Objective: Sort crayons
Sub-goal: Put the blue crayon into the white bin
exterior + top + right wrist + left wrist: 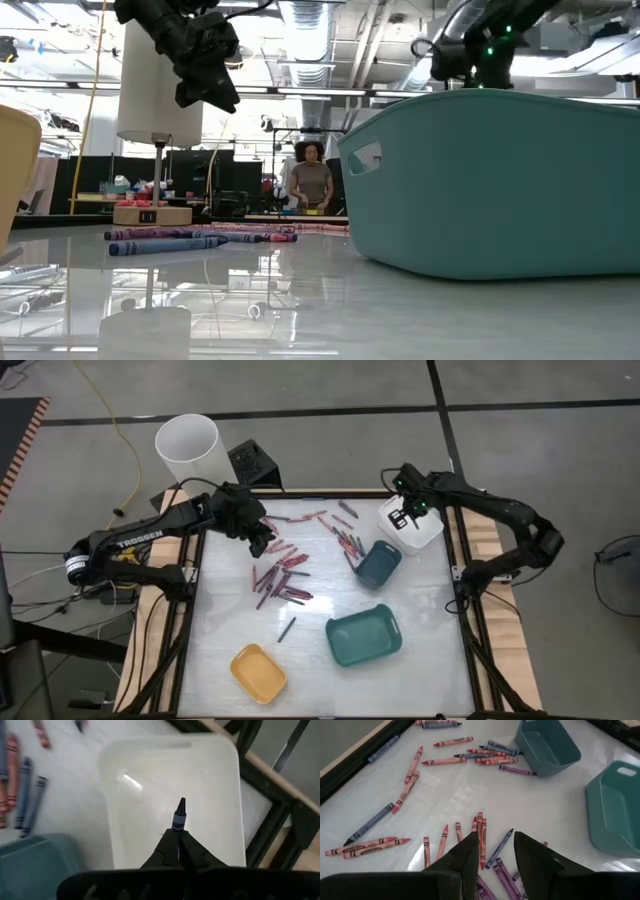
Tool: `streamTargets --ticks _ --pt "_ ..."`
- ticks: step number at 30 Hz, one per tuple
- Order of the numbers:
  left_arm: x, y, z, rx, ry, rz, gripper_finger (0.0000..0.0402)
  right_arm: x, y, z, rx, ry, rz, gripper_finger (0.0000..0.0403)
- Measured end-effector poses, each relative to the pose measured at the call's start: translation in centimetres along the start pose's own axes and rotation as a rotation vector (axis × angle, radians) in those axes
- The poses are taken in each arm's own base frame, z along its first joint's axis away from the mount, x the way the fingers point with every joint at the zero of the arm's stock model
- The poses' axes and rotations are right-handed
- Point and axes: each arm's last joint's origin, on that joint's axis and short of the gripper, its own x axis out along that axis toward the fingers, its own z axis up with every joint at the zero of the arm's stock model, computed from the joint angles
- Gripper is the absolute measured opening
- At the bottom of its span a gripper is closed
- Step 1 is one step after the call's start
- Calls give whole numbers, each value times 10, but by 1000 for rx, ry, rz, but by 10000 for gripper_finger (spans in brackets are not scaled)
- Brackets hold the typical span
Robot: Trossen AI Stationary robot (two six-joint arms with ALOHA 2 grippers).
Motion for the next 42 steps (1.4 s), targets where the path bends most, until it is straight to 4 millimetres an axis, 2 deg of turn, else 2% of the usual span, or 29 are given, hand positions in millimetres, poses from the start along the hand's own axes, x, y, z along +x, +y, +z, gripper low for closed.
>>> streamTargets --ticks 7,12,15,19,25,29,35,42 --pt "0 0 1 2 -10 -3 112 31 4 8 -5 14 13 14" --pt "0 0 1 1 -8 -2 112 54 9 12 -31 67 3 61" --pt "0 0 1 1 -8 -2 112 60 11 12 -57 86 1 92" --pt "0 0 1 0 -8 -2 112 51 15 17 -66 64 11 124" --pt "0 0 0 6 4 1 112 4 30 34 -89 -116 75 141" --pt "0 0 -1 6 10 2 112 -12 48 45 -109 -266 132 139" --pt "0 0 -2 3 21 4 112 0 72 60 -167 -382 190 137" --pt "0 1 -3 0 35 7 112 41 85 67 -206 -306 191 137"
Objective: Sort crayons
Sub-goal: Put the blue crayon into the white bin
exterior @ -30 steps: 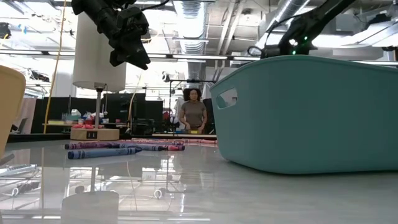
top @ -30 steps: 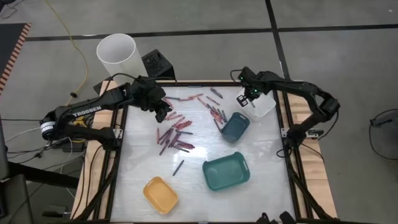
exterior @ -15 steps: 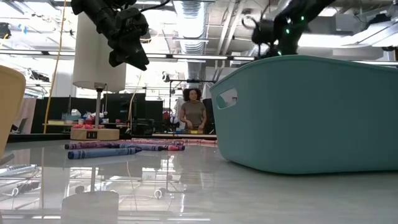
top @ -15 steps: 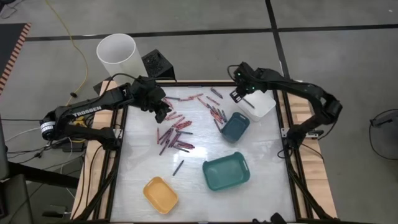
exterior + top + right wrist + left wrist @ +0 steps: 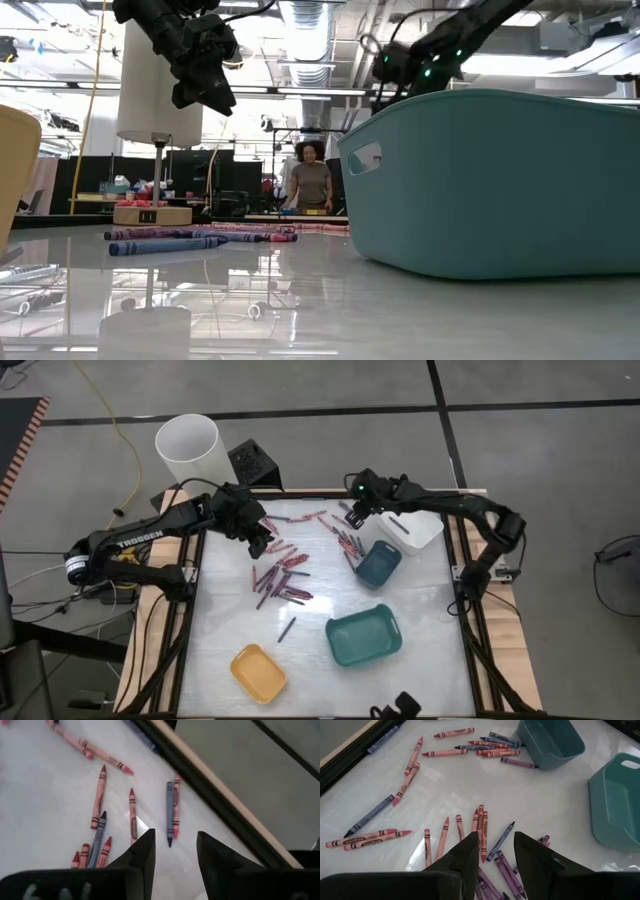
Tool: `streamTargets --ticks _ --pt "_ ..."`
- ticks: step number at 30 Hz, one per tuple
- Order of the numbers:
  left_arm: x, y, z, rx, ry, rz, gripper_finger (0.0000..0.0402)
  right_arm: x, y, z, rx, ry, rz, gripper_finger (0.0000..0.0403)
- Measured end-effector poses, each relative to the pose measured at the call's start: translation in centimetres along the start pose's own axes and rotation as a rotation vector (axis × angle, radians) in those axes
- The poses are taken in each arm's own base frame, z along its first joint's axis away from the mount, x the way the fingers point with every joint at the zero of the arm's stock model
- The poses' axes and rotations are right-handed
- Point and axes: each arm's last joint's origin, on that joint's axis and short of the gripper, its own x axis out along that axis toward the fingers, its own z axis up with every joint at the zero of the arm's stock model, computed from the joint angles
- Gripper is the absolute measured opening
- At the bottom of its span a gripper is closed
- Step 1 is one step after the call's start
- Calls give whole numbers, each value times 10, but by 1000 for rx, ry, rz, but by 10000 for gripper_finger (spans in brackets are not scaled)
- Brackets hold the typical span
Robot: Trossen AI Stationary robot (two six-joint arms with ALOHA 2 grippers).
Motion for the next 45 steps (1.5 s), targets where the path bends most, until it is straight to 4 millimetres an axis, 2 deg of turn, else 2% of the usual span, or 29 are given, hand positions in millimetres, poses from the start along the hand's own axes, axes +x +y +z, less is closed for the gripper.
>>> streamTargets --ticks 5,9,15,20,24,31,38,45 --pt "0 0 0 -1 0 0 112 25 2 1 -14 89 29 137" --pt "0 0 0 -2 3 -1 112 34 7 -1 -41 221 33 137" --pt "0 0 -3 1 28 4 112 28 27 -17 -44 397 77 137" --pt "0 1 -3 3 36 5 112 23 48 -21 -45 398 93 137" --pt "0 1 -4 2 41 6 112 21 57 -22 -35 388 89 137" --pt "0 1 -4 2 43 5 112 23 52 -22 -2 388 35 137" --pt "0 1 -4 3 42 4 112 38 45 -44 41 423 33 136" --pt "0 1 -3 4 33 3 112 42 44 -45 58 401 38 136"
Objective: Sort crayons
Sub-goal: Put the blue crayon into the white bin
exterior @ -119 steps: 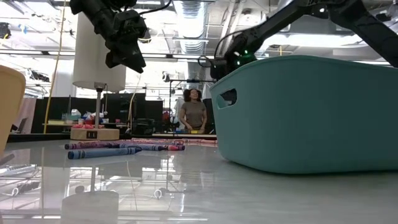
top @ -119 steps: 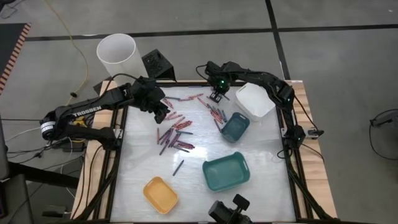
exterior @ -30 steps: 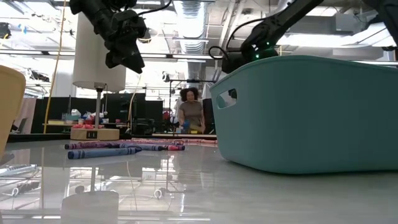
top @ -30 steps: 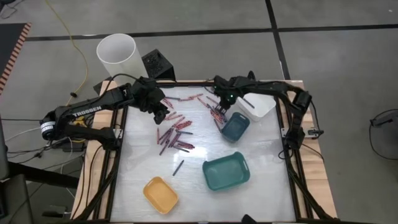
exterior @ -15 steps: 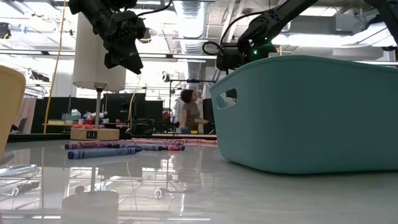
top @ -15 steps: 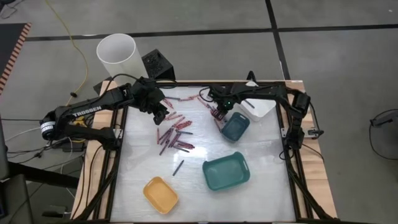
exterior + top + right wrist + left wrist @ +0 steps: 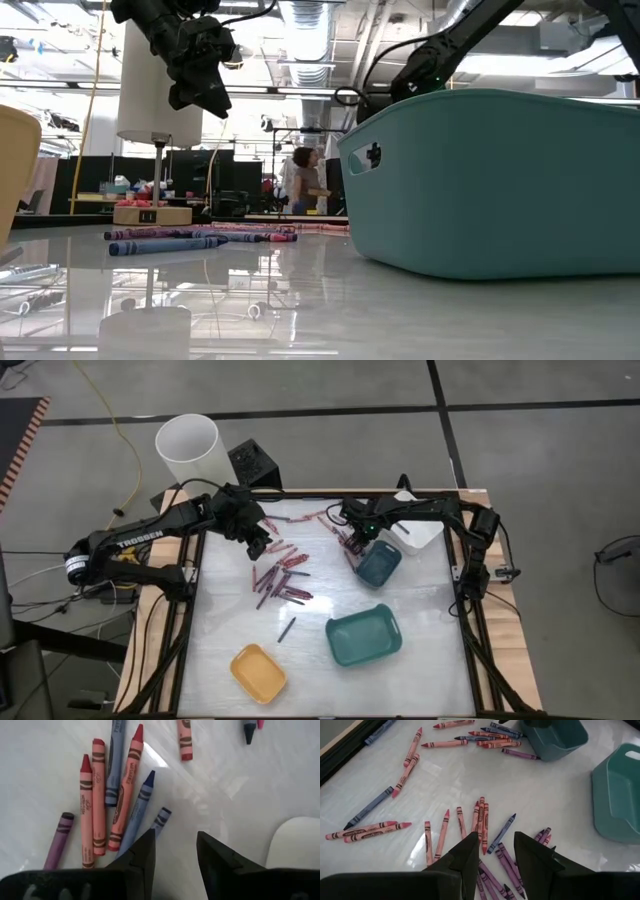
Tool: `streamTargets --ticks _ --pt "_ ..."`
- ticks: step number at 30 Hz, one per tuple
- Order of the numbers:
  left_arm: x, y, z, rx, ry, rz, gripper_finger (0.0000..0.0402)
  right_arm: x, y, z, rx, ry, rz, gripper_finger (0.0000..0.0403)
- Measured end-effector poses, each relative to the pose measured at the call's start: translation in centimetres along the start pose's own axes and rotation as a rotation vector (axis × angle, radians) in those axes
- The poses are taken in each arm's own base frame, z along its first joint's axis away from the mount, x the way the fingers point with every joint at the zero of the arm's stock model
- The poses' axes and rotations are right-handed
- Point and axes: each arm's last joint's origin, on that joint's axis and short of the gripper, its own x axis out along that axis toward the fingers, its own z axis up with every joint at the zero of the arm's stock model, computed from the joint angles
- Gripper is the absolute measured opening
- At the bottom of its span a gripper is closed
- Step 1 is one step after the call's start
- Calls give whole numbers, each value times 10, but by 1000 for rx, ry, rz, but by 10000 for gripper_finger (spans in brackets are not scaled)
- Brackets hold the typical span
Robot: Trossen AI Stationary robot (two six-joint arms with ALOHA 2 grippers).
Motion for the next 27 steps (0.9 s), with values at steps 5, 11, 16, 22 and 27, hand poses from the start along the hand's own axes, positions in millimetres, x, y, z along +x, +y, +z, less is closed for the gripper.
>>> streamTargets --ticks 5,11,16,22,27 --pt "0 0 0 -8 0 0 112 1 0 0 1 -8 3 136" --pt "0 0 0 -9 0 0 112 8 1 -3 24 -31 23 136" --pt "0 0 0 -8 0 0 112 12 1 -8 25 -8 35 136" --pt "0 0 0 -8 0 1 112 16 0 -13 46 6 35 127" --pt "0 0 0 -8 0 2 112 15 0 -13 50 9 32 73"
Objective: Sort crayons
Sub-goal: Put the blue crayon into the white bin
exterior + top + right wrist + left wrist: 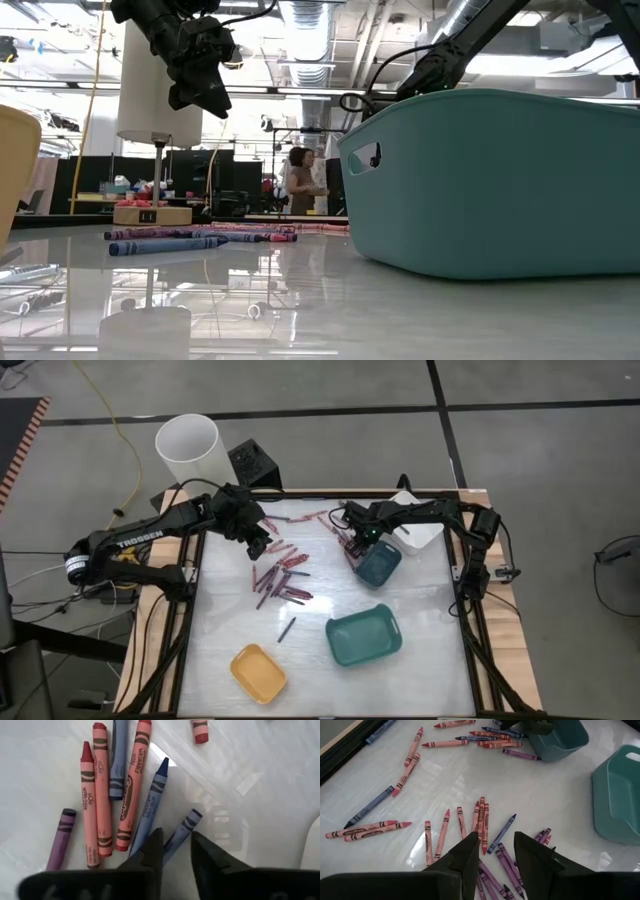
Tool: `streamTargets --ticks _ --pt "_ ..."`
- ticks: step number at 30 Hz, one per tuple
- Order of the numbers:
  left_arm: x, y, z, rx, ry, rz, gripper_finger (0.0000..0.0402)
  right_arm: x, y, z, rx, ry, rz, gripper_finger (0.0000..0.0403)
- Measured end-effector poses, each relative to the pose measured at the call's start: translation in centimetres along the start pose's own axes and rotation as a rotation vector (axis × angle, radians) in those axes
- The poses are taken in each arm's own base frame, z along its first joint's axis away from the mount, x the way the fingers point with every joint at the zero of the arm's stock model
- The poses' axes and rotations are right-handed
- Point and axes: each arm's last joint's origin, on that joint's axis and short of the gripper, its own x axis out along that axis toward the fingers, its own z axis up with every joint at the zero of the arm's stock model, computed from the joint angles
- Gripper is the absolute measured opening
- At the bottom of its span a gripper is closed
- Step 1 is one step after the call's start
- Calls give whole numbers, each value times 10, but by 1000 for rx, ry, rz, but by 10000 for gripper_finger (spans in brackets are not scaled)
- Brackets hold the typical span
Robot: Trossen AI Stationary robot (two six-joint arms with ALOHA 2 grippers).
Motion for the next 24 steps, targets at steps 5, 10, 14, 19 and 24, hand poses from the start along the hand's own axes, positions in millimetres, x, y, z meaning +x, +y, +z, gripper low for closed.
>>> streamTargets --ticks 5,10,14,19,24 --pt "0 0 0 0 0 0 112 0 0 0 0 -1 -2 12" --pt "0 0 0 8 0 1 112 -1 1 2 9 -20 5 10" --pt "0 0 0 7 0 1 112 -8 3 12 5 -55 16 4" --pt "0 0 0 2 3 0 112 -24 7 26 -25 -94 28 3" --pt "0 0 -1 0 9 1 112 -52 5 38 -75 -132 31 3"
